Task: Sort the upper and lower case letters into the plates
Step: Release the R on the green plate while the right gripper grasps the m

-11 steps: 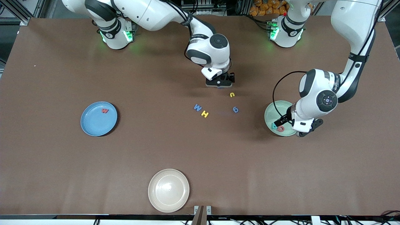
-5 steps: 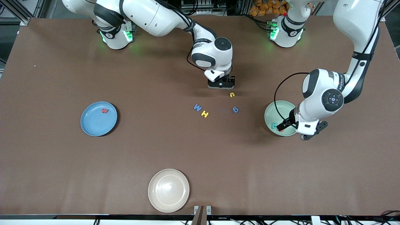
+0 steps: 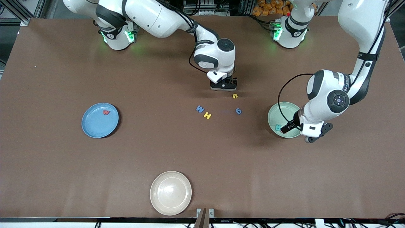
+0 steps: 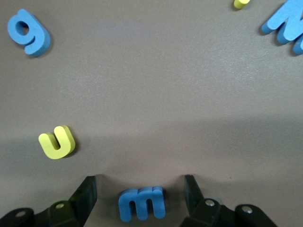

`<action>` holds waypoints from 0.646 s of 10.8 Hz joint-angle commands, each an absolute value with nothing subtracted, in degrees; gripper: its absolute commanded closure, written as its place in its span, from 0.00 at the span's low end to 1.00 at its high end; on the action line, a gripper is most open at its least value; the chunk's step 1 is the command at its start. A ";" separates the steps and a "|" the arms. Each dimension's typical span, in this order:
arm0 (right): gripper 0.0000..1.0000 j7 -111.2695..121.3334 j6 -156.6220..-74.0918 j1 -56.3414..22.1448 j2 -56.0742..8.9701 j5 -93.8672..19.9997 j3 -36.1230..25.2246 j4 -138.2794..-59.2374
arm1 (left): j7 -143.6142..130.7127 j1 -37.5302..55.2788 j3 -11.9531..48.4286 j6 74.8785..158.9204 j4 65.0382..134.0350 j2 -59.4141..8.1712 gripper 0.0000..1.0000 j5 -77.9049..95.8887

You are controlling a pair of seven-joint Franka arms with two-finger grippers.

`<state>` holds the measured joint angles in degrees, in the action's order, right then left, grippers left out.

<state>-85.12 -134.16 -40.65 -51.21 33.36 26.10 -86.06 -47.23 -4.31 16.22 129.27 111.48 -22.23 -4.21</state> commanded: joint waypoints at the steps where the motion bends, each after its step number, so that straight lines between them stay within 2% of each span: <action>1: 0.22 -86.84 -133.77 -41.22 -51.86 34.98 26.10 -85.16 | -46.50 -4.74 16.17 128.67 111.89 -21.88 0.00 -3.43; 2: 0.23 -86.84 -133.77 -41.22 -51.86 34.98 26.10 -85.43 | -45.89 -4.75 16.00 128.67 111.80 -22.41 0.00 -3.51; 4: 0.31 -86.84 -133.68 -41.22 -51.86 34.81 26.19 -85.52 | -46.05 -4.66 16.00 128.67 110.05 -23.11 0.00 -3.60; 7: 0.32 -87.01 -133.50 -41.40 -51.86 34.54 26.37 -86.39 | -46.05 -4.75 16.00 128.67 109.25 -23.29 0.00 -3.60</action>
<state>-85.13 -133.55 -40.69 -51.21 33.49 26.22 -86.07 -46.99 -4.61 16.04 129.17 110.54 -22.75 -4.21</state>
